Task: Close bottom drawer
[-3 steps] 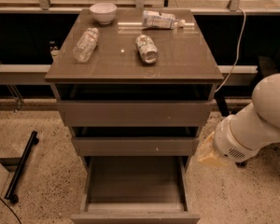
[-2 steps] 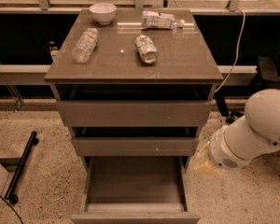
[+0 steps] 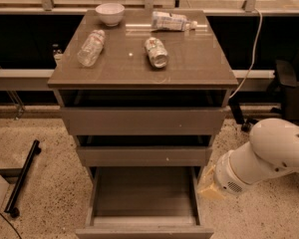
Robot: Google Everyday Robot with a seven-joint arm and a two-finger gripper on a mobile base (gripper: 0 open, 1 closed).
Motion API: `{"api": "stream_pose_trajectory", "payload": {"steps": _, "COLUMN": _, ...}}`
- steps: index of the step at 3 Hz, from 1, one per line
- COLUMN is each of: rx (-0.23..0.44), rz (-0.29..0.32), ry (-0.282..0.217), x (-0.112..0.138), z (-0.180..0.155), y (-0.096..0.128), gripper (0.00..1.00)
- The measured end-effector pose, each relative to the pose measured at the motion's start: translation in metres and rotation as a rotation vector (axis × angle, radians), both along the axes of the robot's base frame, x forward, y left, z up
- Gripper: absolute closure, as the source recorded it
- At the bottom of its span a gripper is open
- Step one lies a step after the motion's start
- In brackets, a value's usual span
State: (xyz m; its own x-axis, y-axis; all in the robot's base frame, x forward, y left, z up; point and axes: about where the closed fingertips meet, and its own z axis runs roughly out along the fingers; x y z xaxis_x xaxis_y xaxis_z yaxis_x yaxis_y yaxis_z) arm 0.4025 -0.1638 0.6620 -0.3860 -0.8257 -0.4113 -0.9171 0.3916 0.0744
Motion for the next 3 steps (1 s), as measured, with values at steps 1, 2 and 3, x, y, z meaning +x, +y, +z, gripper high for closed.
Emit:
{"api": "stream_pose_trajectory", "payload": {"steps": 1, "rx": 0.019, "rz": -0.008, "ry": 0.024, "x": 0.001, "z": -0.024, "y": 0.004, "gripper": 1.00}}
{"api": "stream_pose_trajectory", "payload": {"steps": 2, "rx": 0.027, "rz": -0.012, "ry": 0.069, "x": 0.003, "z": -0.061, "y": 0.009, "gripper": 1.00}}
{"api": "stream_pose_trajectory", "payload": {"steps": 3, "rx": 0.027, "rz": -0.012, "ry": 0.069, "x": 0.003, "z": -0.061, "y": 0.009, "gripper": 1.00}}
